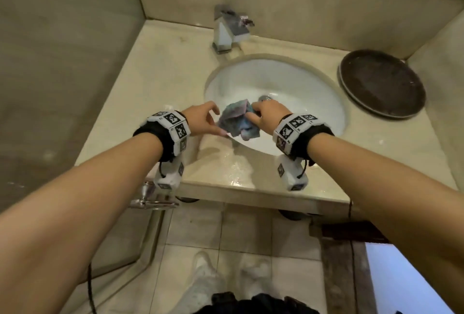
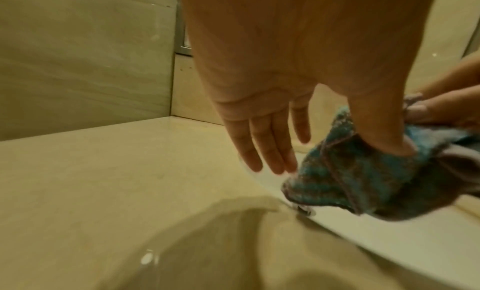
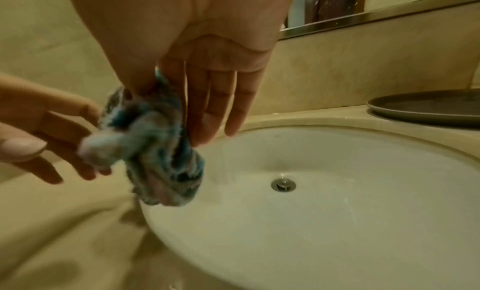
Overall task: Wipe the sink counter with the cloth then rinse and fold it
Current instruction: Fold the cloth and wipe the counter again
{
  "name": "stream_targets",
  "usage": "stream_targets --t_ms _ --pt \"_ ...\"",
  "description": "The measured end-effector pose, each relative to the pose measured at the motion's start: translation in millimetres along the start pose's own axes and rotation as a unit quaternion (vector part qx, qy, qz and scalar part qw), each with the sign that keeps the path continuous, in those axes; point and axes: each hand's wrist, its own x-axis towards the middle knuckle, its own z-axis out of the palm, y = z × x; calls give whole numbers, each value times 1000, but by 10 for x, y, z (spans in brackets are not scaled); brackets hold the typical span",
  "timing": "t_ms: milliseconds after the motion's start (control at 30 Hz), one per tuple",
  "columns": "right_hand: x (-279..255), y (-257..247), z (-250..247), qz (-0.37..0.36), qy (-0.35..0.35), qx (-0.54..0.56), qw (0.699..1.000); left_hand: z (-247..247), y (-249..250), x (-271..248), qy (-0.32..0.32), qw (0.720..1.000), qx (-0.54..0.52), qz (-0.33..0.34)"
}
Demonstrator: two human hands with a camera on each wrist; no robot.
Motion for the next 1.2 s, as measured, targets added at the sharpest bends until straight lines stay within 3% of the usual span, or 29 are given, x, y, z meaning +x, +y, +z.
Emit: stream_targets --t_ms 100,200,300,367,433,500,567,633,767,833,933,1067,1200 --pt "76 3 -246 -1 52 104 993 -121 258 -1 51 989 -129 45" --pt "181 92 -462 -5 84 196 977 -161 562 74 34 959 -268 81" --pt "253 221 -629 -9 75 324 943 -161 854 194 17 934 -336 120" --pt "304 360 -696 4 60 431 900 -128 1025 285 6 926 -368 85" --pt "371 507 -747 5 52 471 880 -84 1155 426 -8 910 -413 45" --pt "395 624 -814 -10 70 407 911 -46 1288 577 -18 895 -444 36" --pt "414 762 -897 -44 101 248 962 -30 1392 721 -6 888 -458 26" --pt "405 911 -988 -105 107 98 984 -29 1436 845 13 881 -474 4" --pt "456 1099 -1058 -191 71 -140 969 -77 1567 924 -23 887 -461 -4" --pt "531 1110 -1048 -214 59 -157 962 -96 1687 943 -54 894 -445 5" --pt "597 1104 -1107 -184 42 -164 968 -110 1791 1060 -68 912 -403 31" --pt "668 1078 -1133 -166 63 -214 961 -109 1796 1308 10 994 -108 -21" --pt "729 1069 -1134 -126 48 -235 963 -46 1806 1375 52 994 96 -12"
